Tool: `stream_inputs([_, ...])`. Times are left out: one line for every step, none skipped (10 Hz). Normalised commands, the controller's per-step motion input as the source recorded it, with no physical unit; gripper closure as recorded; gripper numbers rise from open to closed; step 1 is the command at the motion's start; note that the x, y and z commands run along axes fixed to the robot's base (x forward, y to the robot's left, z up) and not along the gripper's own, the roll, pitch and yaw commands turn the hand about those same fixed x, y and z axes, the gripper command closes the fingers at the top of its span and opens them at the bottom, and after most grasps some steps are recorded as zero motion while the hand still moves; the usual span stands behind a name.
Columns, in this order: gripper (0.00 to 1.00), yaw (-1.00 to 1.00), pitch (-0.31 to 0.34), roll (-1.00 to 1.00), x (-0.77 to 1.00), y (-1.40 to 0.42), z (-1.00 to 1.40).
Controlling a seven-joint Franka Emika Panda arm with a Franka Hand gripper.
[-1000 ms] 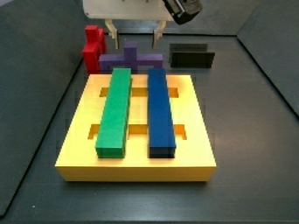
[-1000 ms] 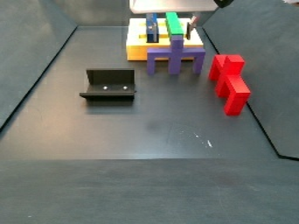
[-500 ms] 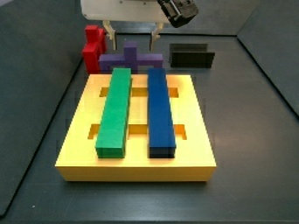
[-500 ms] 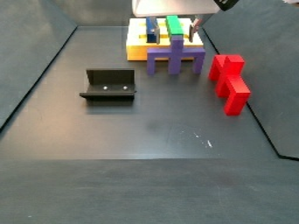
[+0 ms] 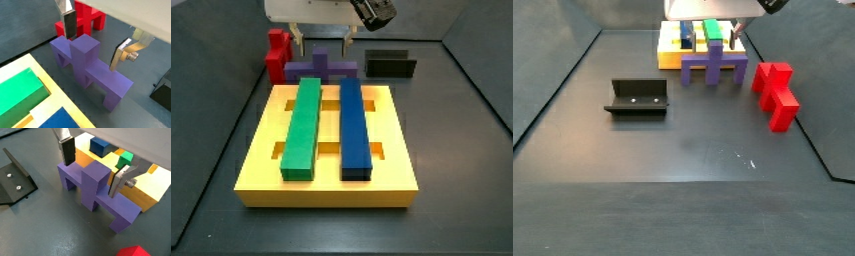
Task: Pick up the purple object. Move up. Move to above the board. Insert the purple object.
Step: Pick up the purple object.
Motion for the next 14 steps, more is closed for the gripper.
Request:
stream_inputs([0.0, 0.0, -0.01, 0.0, -0.1, -0.03, -0.01])
stream_inputs([0.0, 0.0, -0.026, 0.0, -0.04, -0.1, -0.04])
stream_inputs([0.0, 0.01, -0.014, 0.0, 0.0, -0.1, -0.05])
stream_inputs([0.0, 0.01, -0.014, 0.0, -0.01, -0.06, -0.05])
stream_inputs([0.0, 0.0, 0.0, 0.01, 0.0, 0.0, 0.0])
stream_inputs([0.0, 0.0, 0.0, 0.0, 0.0, 0.0, 0.0])
stream_inputs([1.0, 0.0, 0.0, 0.0, 0.0, 0.0, 0.0])
stream_inputs([1.0, 0.0, 0.0, 0.0, 0.0, 0.0, 0.0])
stream_inputs([1.0, 0.0, 0.0, 0.0, 0.0, 0.0, 0.0])
stream_inputs([1.0, 0.0, 0.0, 0.0, 0.0, 0.0, 0.0])
stream_inputs([1.0, 0.0, 0.0, 0.0, 0.0, 0.0, 0.0])
stream_inputs([1.0, 0.0, 0.0, 0.0, 0.0, 0.0, 0.0])
stream_inputs([1.0, 0.0, 0.0, 0.0, 0.0, 0.0, 0.0])
stream_inputs([1.0, 0.0, 0.0, 0.0, 0.0, 0.0, 0.0])
